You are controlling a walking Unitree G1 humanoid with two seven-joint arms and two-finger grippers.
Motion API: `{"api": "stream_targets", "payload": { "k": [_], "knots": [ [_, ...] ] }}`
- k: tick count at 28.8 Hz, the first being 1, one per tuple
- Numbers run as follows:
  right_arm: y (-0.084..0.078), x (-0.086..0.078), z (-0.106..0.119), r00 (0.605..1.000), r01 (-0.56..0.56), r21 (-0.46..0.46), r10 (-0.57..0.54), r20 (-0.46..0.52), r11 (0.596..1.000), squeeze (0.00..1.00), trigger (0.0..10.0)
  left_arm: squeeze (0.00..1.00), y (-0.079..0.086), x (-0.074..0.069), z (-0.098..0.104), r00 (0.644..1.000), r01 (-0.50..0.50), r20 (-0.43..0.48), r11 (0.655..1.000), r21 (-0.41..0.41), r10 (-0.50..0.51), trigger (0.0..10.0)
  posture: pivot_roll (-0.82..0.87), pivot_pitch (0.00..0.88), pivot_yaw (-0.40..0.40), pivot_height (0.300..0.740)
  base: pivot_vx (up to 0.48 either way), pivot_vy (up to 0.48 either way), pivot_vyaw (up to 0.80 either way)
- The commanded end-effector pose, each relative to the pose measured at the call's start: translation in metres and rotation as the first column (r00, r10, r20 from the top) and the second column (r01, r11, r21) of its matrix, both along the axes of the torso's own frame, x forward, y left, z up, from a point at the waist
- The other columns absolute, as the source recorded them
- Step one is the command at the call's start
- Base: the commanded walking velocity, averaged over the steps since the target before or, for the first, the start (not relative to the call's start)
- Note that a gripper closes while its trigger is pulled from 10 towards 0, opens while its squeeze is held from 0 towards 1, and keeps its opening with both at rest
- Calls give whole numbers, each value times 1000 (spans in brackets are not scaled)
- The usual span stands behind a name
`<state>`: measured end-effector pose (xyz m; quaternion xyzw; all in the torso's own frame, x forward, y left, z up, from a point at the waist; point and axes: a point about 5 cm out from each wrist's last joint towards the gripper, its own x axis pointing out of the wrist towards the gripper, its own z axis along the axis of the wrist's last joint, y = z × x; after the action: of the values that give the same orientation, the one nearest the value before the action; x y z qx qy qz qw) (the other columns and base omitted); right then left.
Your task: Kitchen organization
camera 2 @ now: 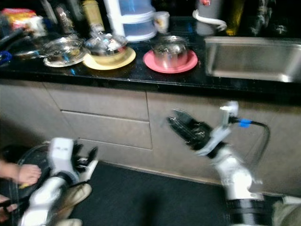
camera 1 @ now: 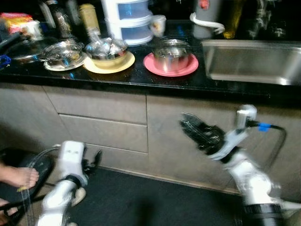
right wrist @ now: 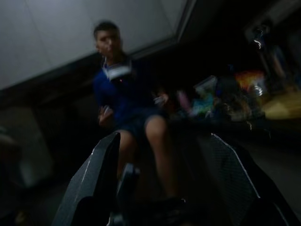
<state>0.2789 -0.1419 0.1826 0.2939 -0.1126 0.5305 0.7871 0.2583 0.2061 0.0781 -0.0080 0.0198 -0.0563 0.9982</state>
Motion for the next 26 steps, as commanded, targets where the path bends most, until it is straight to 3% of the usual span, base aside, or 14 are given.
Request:
{"api": "stream_targets", "payload": {
  "k": [1, 4, 5, 6, 7, 13, 15, 16, 17, 18, 19, 21, 26],
  "knots": [
    [4, 9, 8, 996, 89, 1, -89, -28, 996, 0, 10000, 0, -13, 6, 17, 998, 37, 42, 998, -42, -35, 10000, -5, 0, 11, 740, 0, 0, 0],
    [10, 26, 12, 969, 236, -11, -236, -69, 972, 0, 10000, 0, -25, 12, 33, 995, 53, 86, 997, -56, -48, 10000, -3, 0, 11, 740, 0, 0, 0],
    [10, 26, 12, 969, 236, -11, -236, -69, 972, 0, 10000, 0, -25, 12, 33, 995, 53, 86, 997, -56, -48, 10000, -3, 0, 11, 740, 0, 0, 0],
    [12, 36, 12, 945, 312, -24, -313, -90, 950, 251, 10000, 0, -31, 15, 41, 993, 62, 106, 996, -69, -54, 10000, -1, 0, 13, 740, 0, 0, 0],
    [12, 40, 13, 929, 355, -42, -357, -98, 934, 1000, 10000, 0, -37, 16, 48, 991, 70, 115, 994, -82, -61, 10000, 4, 0, 12, 740, 0, 0, 0],
    [9, 45, 20, 903, 419, -97, -426, -57, 903, 1000, 10000, 0, -46, 17, 55, 990, 80, 121, 993, -88, -70, 10000, 9, 0, 7, 740, 0, 0, 0],
    [-1, 53, 29, 854, 512, -132, -519, -22, 849, 1000, 10000, 0, -46, 17, 53, 993, 70, 99, 995, -72, -62, 10000, 19, 0, -10, 740, 0, 0, 0],
    [-6, 57, 33, 831, 549, -138, -556, -14, 824, 780, 10000, 0, -44, 16, 51, 995, 53, 87, 996, -67, -47, 10000, 21, 0, -14, 740, 0, 0, 0],
    [-6, 57, 33, 831, 549, -138, -556, -14, 824, 780, 10000, 0, -44, 16, 51, 995, 53, 87, 996, -67, -47, 10000, 21, 0, -14, 740, 0, 0, 0],
    [-9, 60, 36, 815, 572, -139, -579, -11, 809, 141, 10000, 0, -42, 15, 50, 996, 38, 79, 997, -62, -33, 10000, 21, 0, -14, 740, 0, 0, 0],
    [-11, 62, 39, 803, 589, -144, -596, 0, 795, 0, 10000, 0, -40, 13, 49, 997, 21, 75, 998, -60, -16, 10000, 25, 0, -19, 740, 0, 0, 0],
    [-12, 69, 43, 767, 637, -151, -641, 24, 756, 0, 10000, 0, -34, 9, 49, 998, -14, 65, 1000, -19, 15, 10000, 20, 0, -19, 740, 0, 0, 0],
    [-12, 69, 41, 760, 645, -161, -650, 23, 747, 0, 10000, 0, -32, 6, 50, 997, -37, 63, 999, -3, 37, 10000, 19, 7, -19, 740, 284, 0, 0]
  ]
}}
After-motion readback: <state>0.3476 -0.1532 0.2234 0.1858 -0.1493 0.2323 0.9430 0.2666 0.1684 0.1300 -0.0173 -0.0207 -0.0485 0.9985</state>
